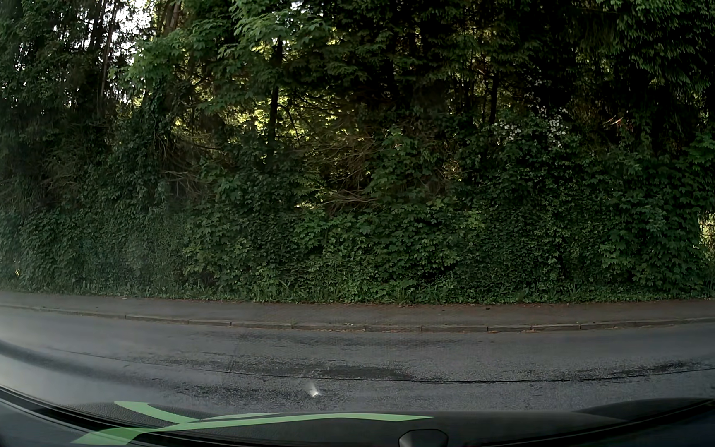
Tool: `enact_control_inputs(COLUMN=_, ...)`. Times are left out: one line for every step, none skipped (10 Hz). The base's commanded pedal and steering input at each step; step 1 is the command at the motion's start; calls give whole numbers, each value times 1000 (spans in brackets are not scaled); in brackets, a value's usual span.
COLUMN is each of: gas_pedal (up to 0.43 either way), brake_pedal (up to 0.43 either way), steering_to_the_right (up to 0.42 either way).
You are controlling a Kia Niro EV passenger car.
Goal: Follow the waypoints while adhering to traffic rules and regulations
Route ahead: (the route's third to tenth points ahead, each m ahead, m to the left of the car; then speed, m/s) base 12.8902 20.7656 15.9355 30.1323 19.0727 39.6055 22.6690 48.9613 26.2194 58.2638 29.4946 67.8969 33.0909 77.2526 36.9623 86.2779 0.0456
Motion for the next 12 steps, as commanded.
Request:
enact_control_inputs(gas_pedal=0, brake_pedal=299, steering_to_the_right=-947)
enact_control_inputs(gas_pedal=0, brake_pedal=299, steering_to_the_right=-947)
enact_control_inputs(gas_pedal=0, brake_pedal=299, steering_to_the_right=-947)
enact_control_inputs(gas_pedal=0, brake_pedal=299, steering_to_the_right=-947)
enact_control_inputs(gas_pedal=0, brake_pedal=299, steering_to_the_right=-947)
enact_control_inputs(gas_pedal=0, brake_pedal=293, steering_to_the_right=-947)
enact_control_inputs(gas_pedal=0, brake_pedal=274, steering_to_the_right=-947)
enact_control_inputs(gas_pedal=0, brake_pedal=244, steering_to_the_right=-949)
enact_control_inputs(gas_pedal=0, brake_pedal=238, steering_to_the_right=-951)
enact_control_inputs(gas_pedal=0, brake_pedal=238, steering_to_the_right=-953)
enact_control_inputs(gas_pedal=0, brake_pedal=238, steering_to_the_right=-953)
enact_control_inputs(gas_pedal=0, brake_pedal=232, steering_to_the_right=-956)
